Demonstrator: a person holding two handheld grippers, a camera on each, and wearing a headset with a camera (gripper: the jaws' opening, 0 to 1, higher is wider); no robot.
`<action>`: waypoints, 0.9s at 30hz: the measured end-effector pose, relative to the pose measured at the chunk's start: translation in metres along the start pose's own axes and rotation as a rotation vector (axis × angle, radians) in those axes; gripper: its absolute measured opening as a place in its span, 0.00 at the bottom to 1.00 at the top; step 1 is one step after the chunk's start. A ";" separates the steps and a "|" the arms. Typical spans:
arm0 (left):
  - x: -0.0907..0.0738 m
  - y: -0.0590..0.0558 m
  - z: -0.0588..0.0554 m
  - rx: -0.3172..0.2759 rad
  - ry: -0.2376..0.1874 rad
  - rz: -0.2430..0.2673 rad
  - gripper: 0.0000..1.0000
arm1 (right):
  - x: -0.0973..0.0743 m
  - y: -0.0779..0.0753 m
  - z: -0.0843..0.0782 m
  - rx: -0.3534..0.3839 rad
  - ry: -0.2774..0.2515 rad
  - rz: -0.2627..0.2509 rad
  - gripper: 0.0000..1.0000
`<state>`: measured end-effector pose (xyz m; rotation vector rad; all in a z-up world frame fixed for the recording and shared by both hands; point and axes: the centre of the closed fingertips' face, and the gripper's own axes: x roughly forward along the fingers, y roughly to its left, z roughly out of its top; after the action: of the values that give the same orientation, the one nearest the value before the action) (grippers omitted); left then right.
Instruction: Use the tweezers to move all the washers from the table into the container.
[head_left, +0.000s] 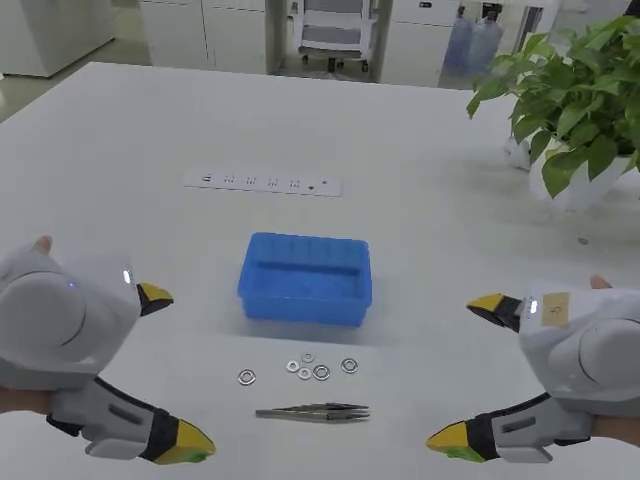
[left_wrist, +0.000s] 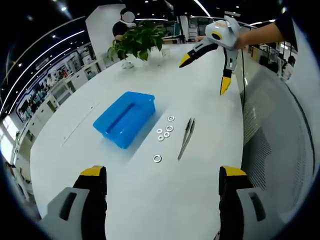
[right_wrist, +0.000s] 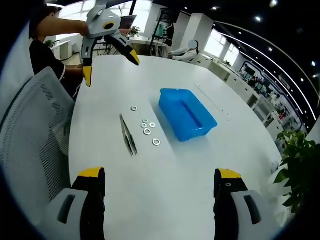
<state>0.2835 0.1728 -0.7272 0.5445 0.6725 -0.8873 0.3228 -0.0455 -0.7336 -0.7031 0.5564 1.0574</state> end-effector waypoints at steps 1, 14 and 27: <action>0.000 0.000 -0.001 0.000 0.002 0.000 0.99 | 0.000 0.000 0.000 0.004 -0.004 -0.003 0.91; -0.005 -0.002 0.010 -0.053 -0.061 0.008 0.98 | -0.002 0.005 0.001 0.024 -0.010 0.002 0.90; -0.006 -0.001 0.004 -0.058 -0.043 0.010 0.98 | -0.003 0.004 -0.004 0.049 -0.004 -0.004 0.90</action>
<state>0.2807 0.1727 -0.7201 0.4754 0.6541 -0.8656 0.3173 -0.0489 -0.7347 -0.6591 0.5755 1.0376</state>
